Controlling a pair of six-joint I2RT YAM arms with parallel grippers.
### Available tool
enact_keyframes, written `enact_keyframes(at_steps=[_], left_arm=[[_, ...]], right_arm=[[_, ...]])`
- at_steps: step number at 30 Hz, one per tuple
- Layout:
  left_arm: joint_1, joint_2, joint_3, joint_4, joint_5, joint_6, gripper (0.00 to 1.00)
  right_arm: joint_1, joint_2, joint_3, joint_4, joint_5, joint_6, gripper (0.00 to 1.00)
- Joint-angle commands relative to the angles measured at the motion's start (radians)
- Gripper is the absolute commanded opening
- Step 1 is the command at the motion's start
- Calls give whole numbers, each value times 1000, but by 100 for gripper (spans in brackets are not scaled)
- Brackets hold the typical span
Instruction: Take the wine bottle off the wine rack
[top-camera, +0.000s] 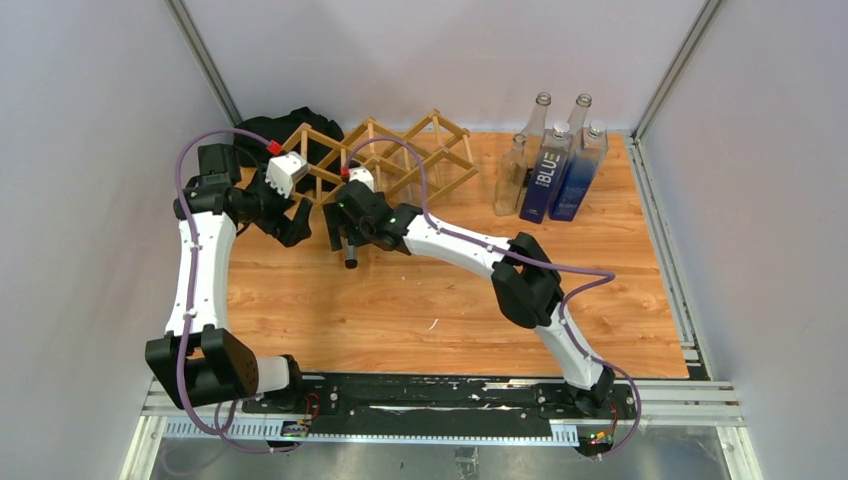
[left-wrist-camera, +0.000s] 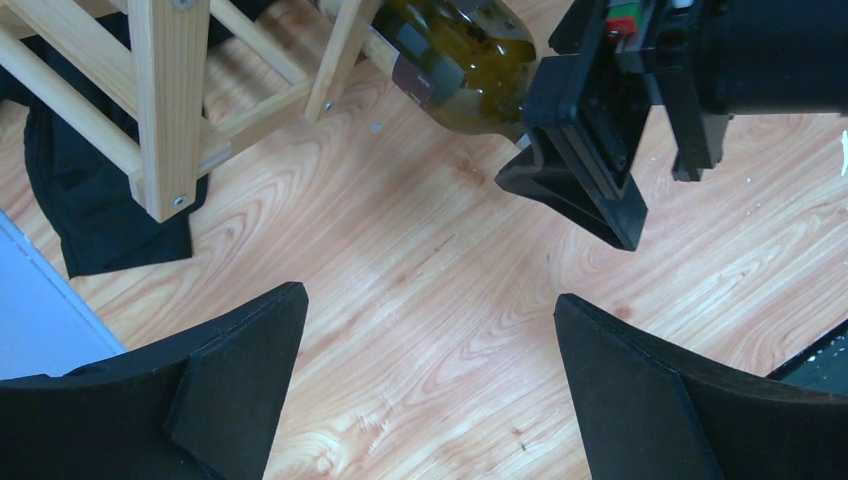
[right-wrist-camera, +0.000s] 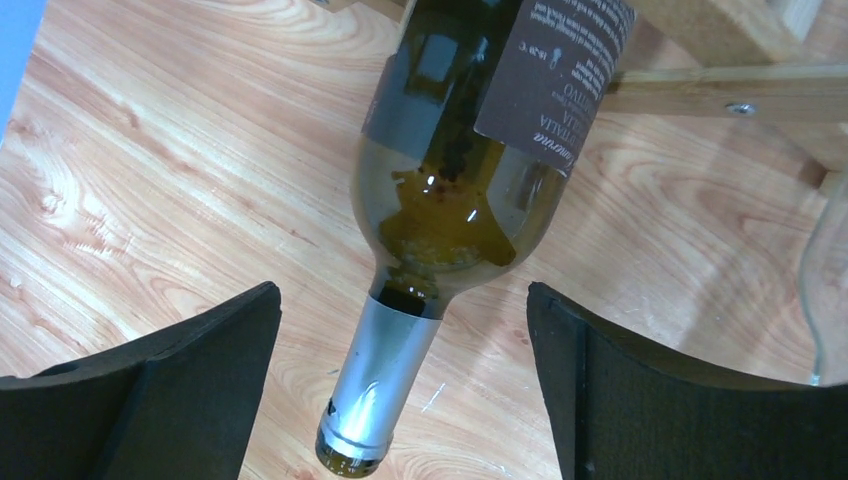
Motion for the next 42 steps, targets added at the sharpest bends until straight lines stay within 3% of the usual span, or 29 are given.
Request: enact_keyframes(at_steps=[1,9,17,22,26,31,42], left_arm=[[7,-26,8,-19,6,36,100],[7,-38,-11,-19,-7,43,100],[7,-51,-74,-18,-2,94,100],[6,-26,-83,-21,-12,30,100],[6,-77,-129,-21,-2,56,100],[6,-133,-177,-21,24,102,100],[6,-132,-209,-19,77,182,100]], right_arm=[[5,56,20,-14,-20,54,94],[2,87,-2,-9,-17,84,84],[-17,-5,-145,102,-52,114,59],[-32,-83,-267,196,-120,139,35],[-31,-99,-264,183,-163,128,1],[-28,-164,-323,207,-216,121,0],[-19,-394,-616,433,-283,118,0]])
